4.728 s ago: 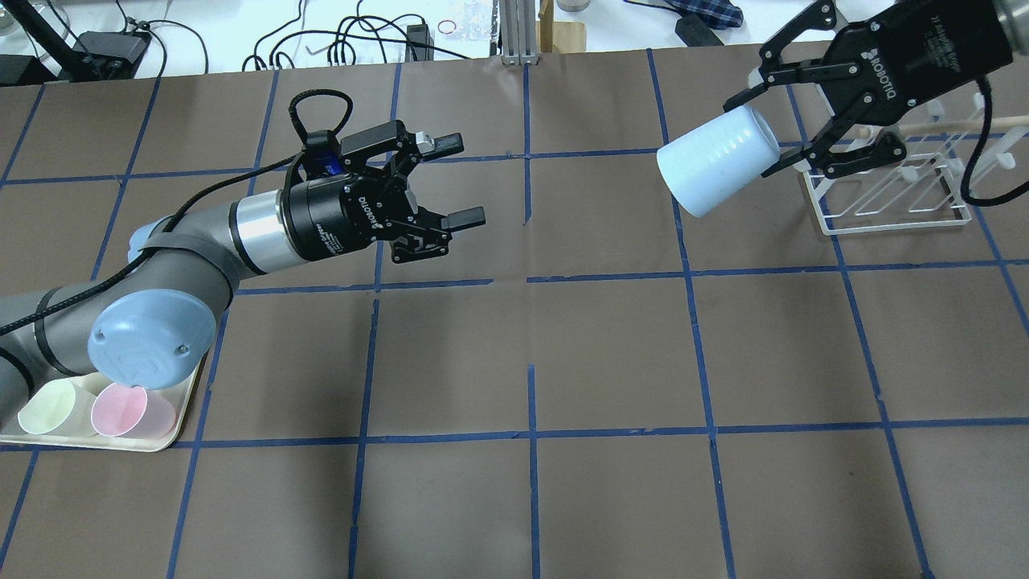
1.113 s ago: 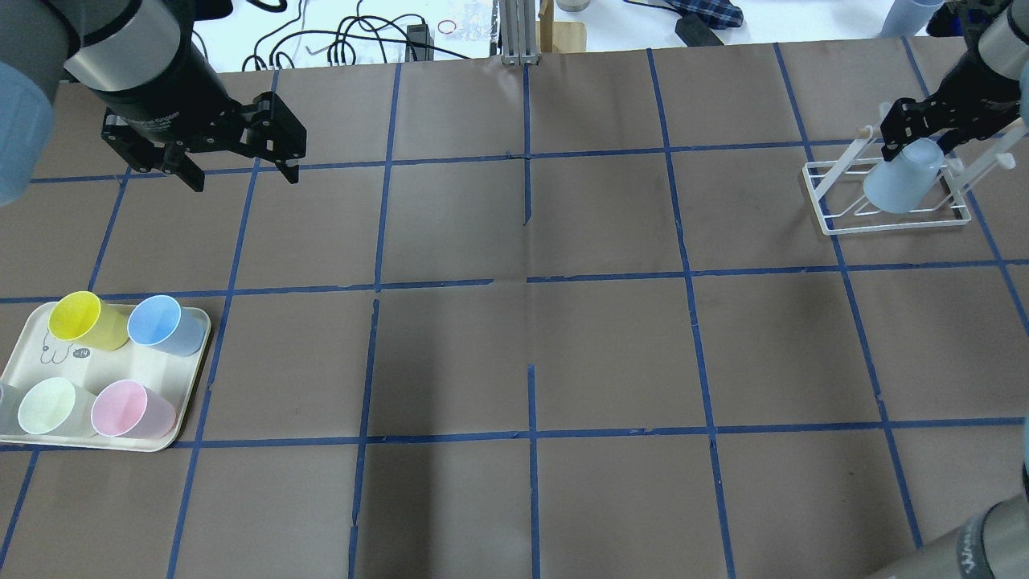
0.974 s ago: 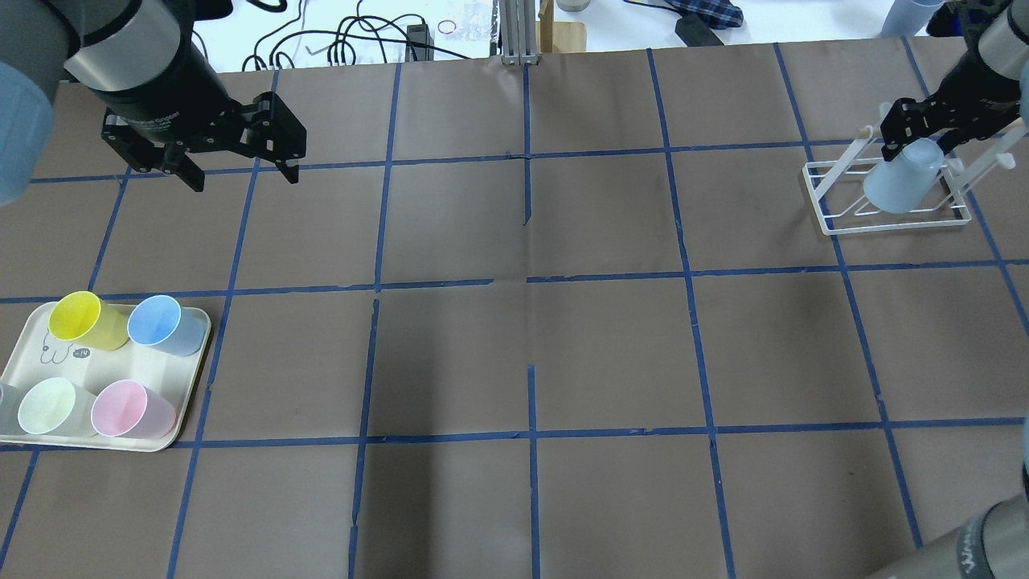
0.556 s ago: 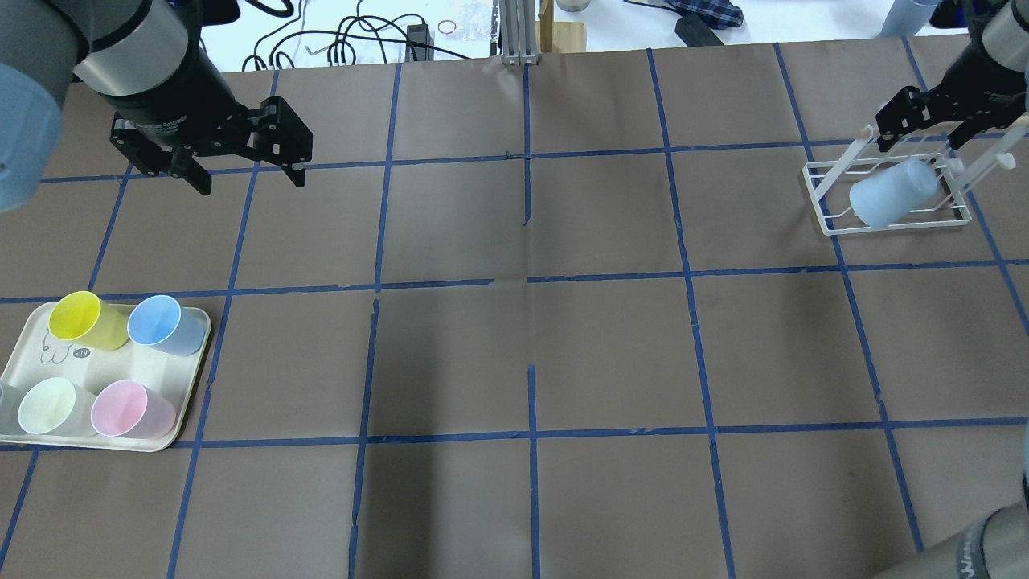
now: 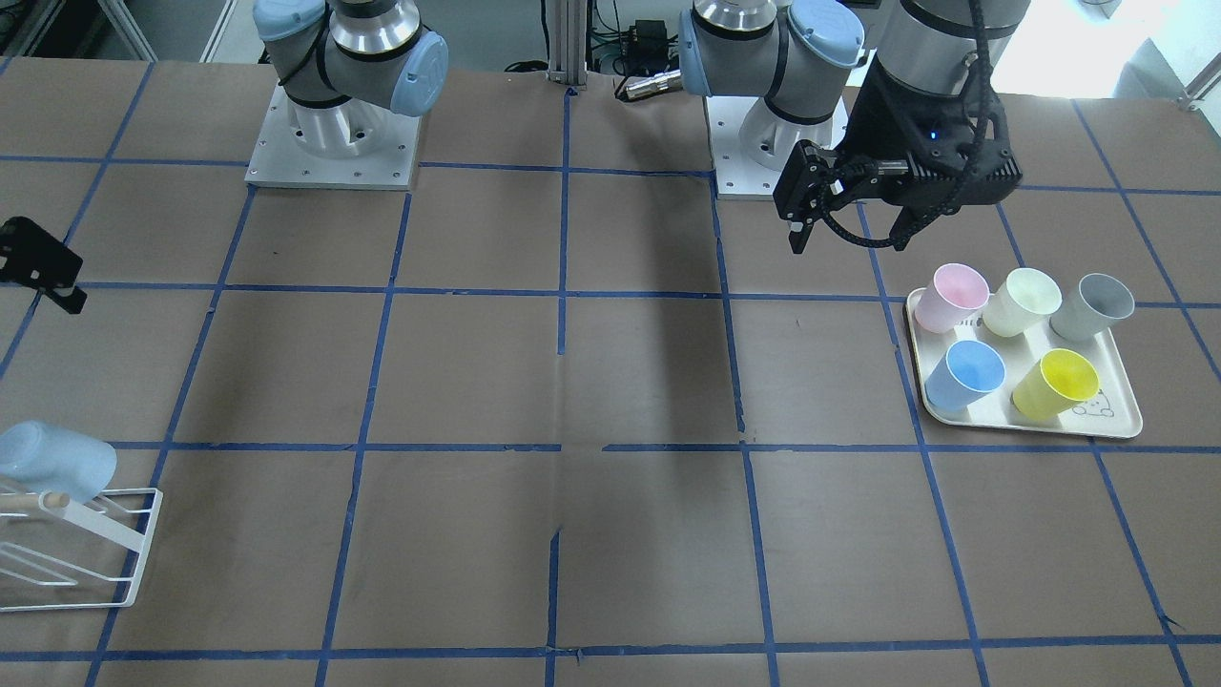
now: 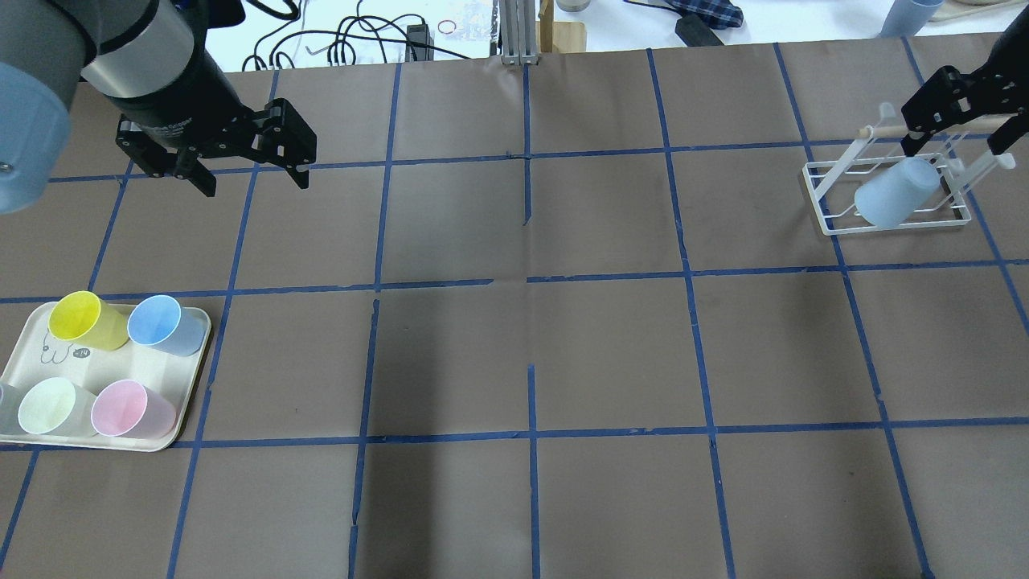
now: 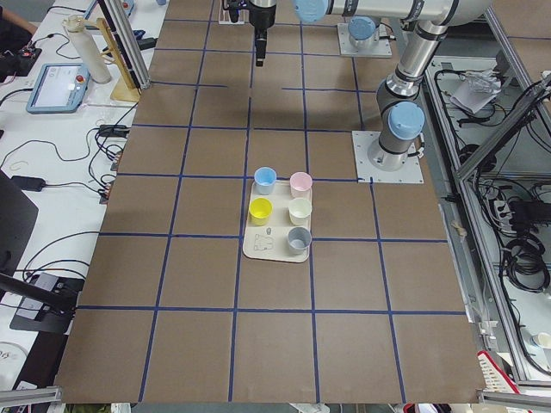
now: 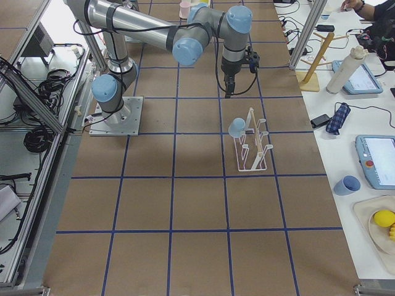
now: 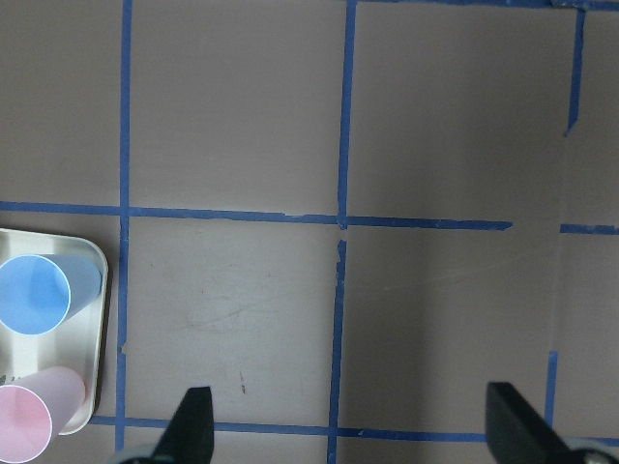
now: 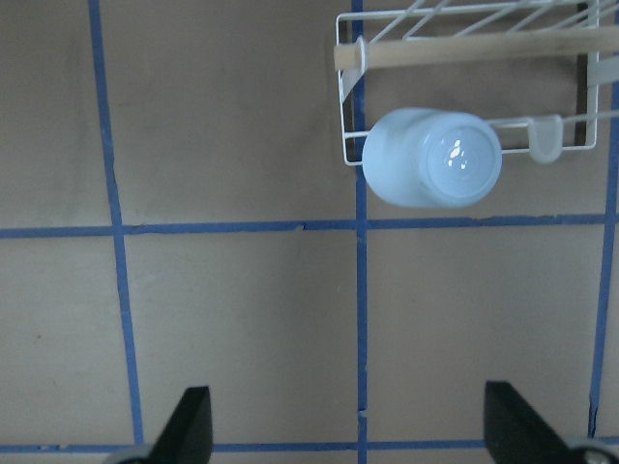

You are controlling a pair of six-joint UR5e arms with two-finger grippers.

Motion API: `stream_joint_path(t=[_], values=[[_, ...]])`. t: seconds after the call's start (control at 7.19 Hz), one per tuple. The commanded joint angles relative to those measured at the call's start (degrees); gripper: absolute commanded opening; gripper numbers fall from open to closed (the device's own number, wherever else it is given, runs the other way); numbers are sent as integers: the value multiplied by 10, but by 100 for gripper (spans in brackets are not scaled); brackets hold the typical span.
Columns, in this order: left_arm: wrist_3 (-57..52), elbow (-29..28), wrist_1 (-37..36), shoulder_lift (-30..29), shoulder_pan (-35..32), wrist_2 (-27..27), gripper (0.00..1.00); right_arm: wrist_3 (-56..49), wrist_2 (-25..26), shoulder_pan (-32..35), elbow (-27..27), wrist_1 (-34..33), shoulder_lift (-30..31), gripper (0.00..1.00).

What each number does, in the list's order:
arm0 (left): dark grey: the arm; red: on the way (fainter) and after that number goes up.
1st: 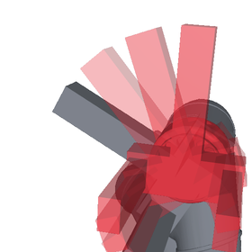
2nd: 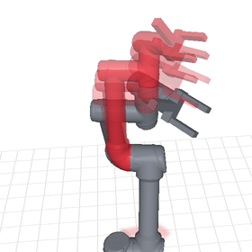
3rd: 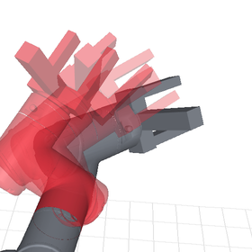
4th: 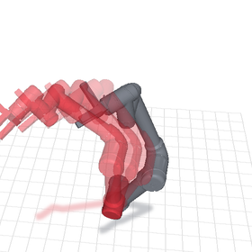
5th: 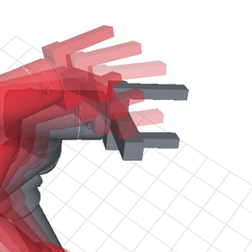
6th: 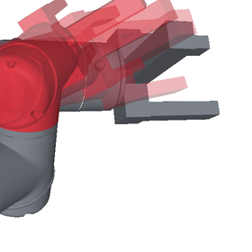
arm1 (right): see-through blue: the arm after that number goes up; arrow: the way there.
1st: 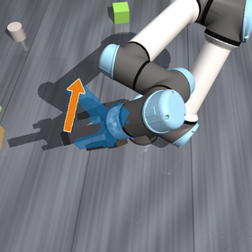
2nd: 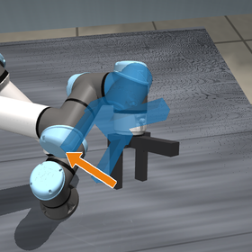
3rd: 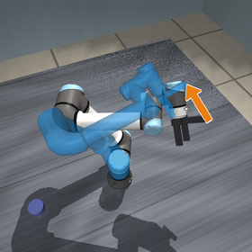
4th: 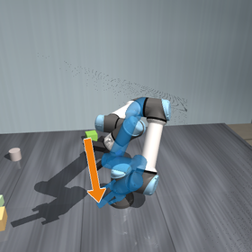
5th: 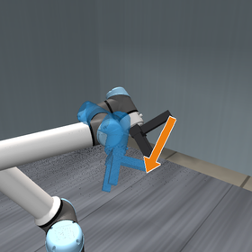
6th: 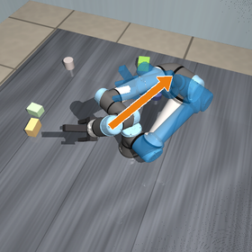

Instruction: Transfer IKEA cup to right arm and place on rack

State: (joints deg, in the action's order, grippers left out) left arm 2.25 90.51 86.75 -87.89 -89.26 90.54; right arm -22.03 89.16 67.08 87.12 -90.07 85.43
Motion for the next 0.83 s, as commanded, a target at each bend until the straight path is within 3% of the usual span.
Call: stream_joint_path(t=[0.0, 0.7], values=[[0, -1, -1, -1, 0, -23, 100, 8, 0, 29, -3, 75, 36, 100], [0, -1, -1, -3, 0, -24, 100, 165, 7, 237, -15, 73, 35, 100]])
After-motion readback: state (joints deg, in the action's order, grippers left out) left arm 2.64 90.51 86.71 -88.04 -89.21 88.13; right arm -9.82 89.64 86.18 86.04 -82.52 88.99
